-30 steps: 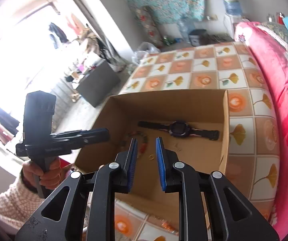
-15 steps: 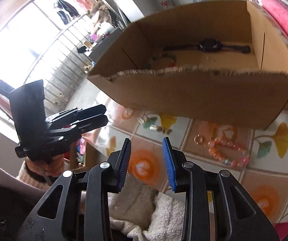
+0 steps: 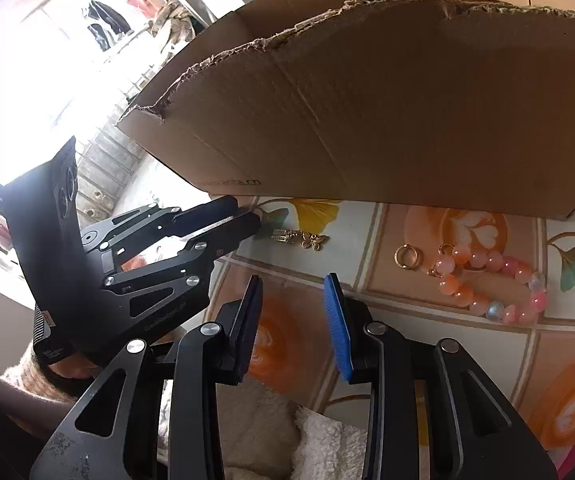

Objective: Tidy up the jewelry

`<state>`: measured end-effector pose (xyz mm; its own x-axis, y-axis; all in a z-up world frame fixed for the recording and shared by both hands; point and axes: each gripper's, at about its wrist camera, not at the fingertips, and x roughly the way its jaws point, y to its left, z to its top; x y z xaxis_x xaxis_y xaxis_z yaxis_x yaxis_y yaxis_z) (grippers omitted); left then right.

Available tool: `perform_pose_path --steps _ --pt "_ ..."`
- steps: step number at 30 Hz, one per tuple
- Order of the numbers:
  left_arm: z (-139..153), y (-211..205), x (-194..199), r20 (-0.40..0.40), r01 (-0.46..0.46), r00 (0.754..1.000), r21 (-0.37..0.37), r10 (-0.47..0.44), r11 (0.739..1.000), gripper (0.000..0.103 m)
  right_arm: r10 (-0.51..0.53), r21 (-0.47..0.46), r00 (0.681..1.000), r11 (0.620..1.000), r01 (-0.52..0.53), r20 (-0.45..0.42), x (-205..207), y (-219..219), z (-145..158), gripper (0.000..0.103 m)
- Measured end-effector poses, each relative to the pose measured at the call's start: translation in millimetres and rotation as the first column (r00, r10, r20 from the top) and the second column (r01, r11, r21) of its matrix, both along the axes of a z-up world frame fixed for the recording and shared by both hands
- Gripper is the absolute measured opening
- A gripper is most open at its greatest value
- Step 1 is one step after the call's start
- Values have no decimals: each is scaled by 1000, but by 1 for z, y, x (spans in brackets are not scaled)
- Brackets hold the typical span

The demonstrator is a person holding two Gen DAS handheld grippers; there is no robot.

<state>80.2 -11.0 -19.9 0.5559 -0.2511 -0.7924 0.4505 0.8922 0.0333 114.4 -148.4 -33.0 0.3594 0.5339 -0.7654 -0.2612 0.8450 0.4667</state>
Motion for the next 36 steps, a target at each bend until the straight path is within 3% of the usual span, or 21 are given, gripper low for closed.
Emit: perform_pose_path --steps 4,14,19,30,36 --pt "-1 -4 -2 3 10 1000 7 -10 1000 14 -5 0 1000 1000 5 0 -4 -4 -2 32" --pt "7 14 6 -18 -41 999 -52 40 998 14 -11 18 999 1000 10 30 -6 -15 -1 32" --pt "13 30 4 -4 -90 996 -61 90 994 14 40 29 996 999 -42 80 -16 -17 9 32" --pt "6 32 0 -18 -161 987 -55 160 985 14 169 -21 982 986 -168 84 -4 -8 2 32" --pt "3 37 -3 -24 -165 986 -67 163 984 14 147 -62 986 988 -143 73 12 -13 2 28"
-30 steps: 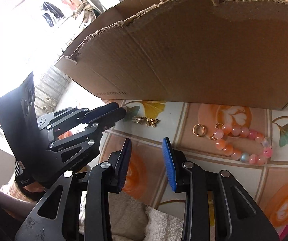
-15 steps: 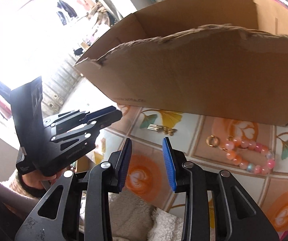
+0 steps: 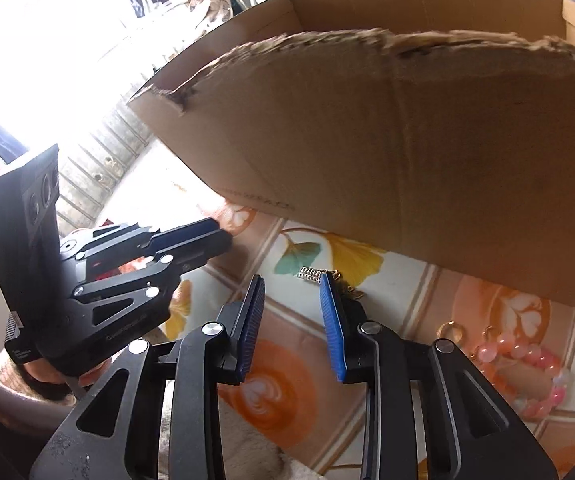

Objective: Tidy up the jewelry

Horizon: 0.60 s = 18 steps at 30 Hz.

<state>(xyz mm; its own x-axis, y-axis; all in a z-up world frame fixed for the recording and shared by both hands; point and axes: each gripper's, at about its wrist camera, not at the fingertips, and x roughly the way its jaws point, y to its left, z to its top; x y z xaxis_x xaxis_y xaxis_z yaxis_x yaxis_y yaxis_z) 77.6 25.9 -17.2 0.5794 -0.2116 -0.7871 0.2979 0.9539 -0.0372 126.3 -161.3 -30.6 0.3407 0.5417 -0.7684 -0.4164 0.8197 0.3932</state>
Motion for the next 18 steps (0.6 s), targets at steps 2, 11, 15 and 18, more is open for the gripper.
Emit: perform_pose_path --steps 2,11,15,18 --pt "0 2 -1 1 2 1000 -3 -2 1000 14 -27 -21 1000 999 28 9 1 -5 3 28" --pt "-1 6 2 4 5 1000 -13 -5 1000 14 -80 -79 997 994 81 22 -3 -38 11 29" --pt "-1 6 2 4 3 1000 -13 -3 1000 14 -59 -117 996 991 67 73 -6 -27 16 29" --pt "-1 6 1 5 3 1000 -12 -3 1000 14 -30 -142 994 989 45 104 -6 -20 20 29"
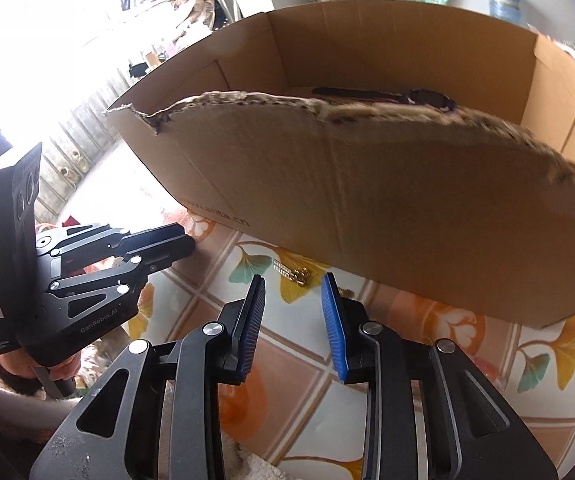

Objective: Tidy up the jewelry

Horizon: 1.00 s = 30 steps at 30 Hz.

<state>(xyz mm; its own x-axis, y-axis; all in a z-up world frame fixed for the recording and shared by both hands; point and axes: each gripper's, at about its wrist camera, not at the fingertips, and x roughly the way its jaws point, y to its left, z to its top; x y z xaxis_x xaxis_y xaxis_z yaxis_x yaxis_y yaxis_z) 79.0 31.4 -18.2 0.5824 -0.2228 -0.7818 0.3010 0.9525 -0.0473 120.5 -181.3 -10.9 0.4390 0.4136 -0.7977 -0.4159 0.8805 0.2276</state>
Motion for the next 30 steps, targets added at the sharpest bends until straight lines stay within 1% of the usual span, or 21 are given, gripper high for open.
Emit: perform_pose_path --steps 2,4,7,9,11,12,13,15,18,23,27,30 --pt "0 0 0 0 -1 1000 -1 1 1000 14 19 -24 1000 1000 -18 25 0 12 2 29" --pt "0 0 0 0 -2 1000 -1 2 1000 14 33 -55 998 998 -30 50 -1 15 2 29" --pt "0 0 0 1 -2 1000 -1 2 1000 14 39 -102 997 994 -32 68 2 18 -1 24" --pt "0 0 0 1 -2 1000 -2 2 1000 14 47 -122 997 992 -38 65 3 19 -6 19" --pt "0 0 0 0 -3 1000 -4 3 1000 14 54 -143 995 989 -42 85 1 18 -7 17" --pt "0 0 0 1 -3 1000 -4 3 1000 14 58 -165 994 986 -41 98 -1 19 -7 10" --pt "0 0 0 1 -3 1000 -4 3 1000 14 60 -187 992 982 -38 111 -2 20 -7 5" --pt "0 0 0 3 -3 1000 -5 3 1000 14 58 -185 993 982 -38 106 -4 18 -5 3" --pt "0 0 0 3 -3 1000 -7 3 1000 14 39 -143 996 989 -27 81 -3 17 -2 1" --pt "0 0 0 10 -13 1000 -10 13 1000 14 -2 2 1000 1000 2 22 -3 -3 13 1" --pt "4 5 -2 19 -38 999 -41 38 998 14 -24 109 1000 994 24 -4 -6 -20 28 1" --pt "11 8 -7 41 -28 999 -64 31 998 14 -32 172 999 985 32 -2 -11 -30 42 1"
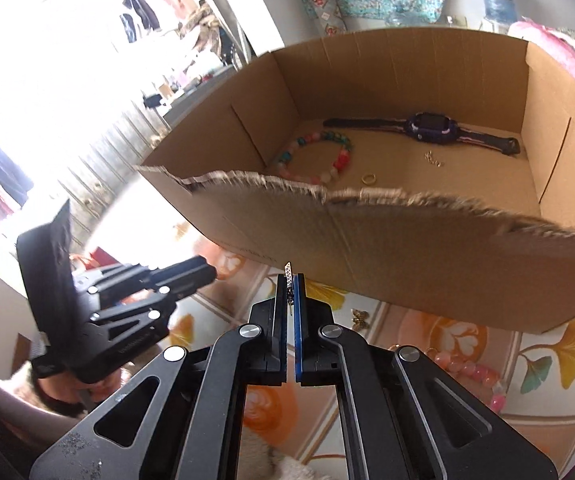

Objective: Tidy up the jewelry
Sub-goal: 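Carry both gold pieces into the box and open both tools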

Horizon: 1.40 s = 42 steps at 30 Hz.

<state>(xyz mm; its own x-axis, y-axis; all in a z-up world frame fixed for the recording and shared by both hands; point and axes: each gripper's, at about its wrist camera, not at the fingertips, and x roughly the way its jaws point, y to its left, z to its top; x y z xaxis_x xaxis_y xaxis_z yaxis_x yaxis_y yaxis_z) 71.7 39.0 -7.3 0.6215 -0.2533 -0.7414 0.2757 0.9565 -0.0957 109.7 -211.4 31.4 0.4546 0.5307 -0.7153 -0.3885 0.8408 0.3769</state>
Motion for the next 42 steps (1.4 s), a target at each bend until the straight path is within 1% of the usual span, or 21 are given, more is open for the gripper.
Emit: perform_pose_path --steps 4,5,6,9,10,12,15,16,17,20,22,24,26,27,29,31,36,37,38,39,42 --pt "24 4 -14 64 33 998 -74 -29 997 14 8 76 1000 997 -10 25 1 -4 12 1" --pt "33 4 -18 90 43 995 -83 -35 996 14 13 91 999 996 -16 35 1 6 19 1" --pt "39 3 -21 110 49 993 -87 -39 995 14 18 99 999 995 -22 45 5 23 18 1" --pt "67 1 -32 182 80 982 -114 -58 990 14 32 123 996 992 -41 78 5 31 32 1" --pt "74 1 -34 203 89 977 -119 -64 989 14 34 134 996 990 -45 83 7 32 31 1" --pt "95 -2 -37 256 113 964 -124 -78 986 14 29 159 994 986 -45 104 11 31 43 1" --pt "115 -7 -28 290 143 952 -119 -103 983 14 12 175 988 984 -39 152 21 24 61 1" --pt "120 -11 -20 286 157 951 -116 -118 981 14 1 174 986 984 -30 167 27 21 69 1" --pt "123 -15 -12 273 167 953 -114 -131 979 14 -8 170 985 985 -22 174 35 21 68 1" --pt "123 -36 24 194 183 967 -84 -164 980 14 -38 127 985 992 17 167 54 14 77 1" --pt "115 -48 50 105 184 979 -77 -176 980 14 -54 92 992 995 44 111 77 14 70 1" --pt "101 -58 78 -13 179 983 -106 -181 978 14 -64 62 997 996 61 39 98 17 52 1" --pt "82 -65 101 -120 177 973 -158 -197 971 14 -76 22 996 997 77 -43 117 16 31 1" --pt "73 -70 113 -171 162 967 -168 -191 972 14 -78 10 994 997 79 -79 126 17 21 1" --pt "60 -76 124 -223 160 955 -161 -194 974 14 -83 -21 986 997 81 -143 144 21 1 1" --pt "51 -82 134 -280 143 941 -184 -192 972 14 -84 -38 979 996 78 -188 159 24 -12 1" --pt "40 -90 151 -361 94 919 -187 -158 978 16 -91 -63 968 995 78 -234 180 26 -15 6" --pt "37 -89 153 -382 79 911 -201 -153 976 22 -91 -49 966 996 81 -244 183 26 -16 6" --pt "36 -88 155 -397 66 906 -215 -149 974 26 -86 -39 965 996 78 -249 184 26 -15 7" --pt "35 -86 156 -404 52 903 -231 -144 972 29 -80 -32 967 997 75 -243 183 26 -13 10" --pt "35 -81 155 -391 41 910 -249 -139 968 29 -80 -35 977 997 74 -199 178 26 -7 13"
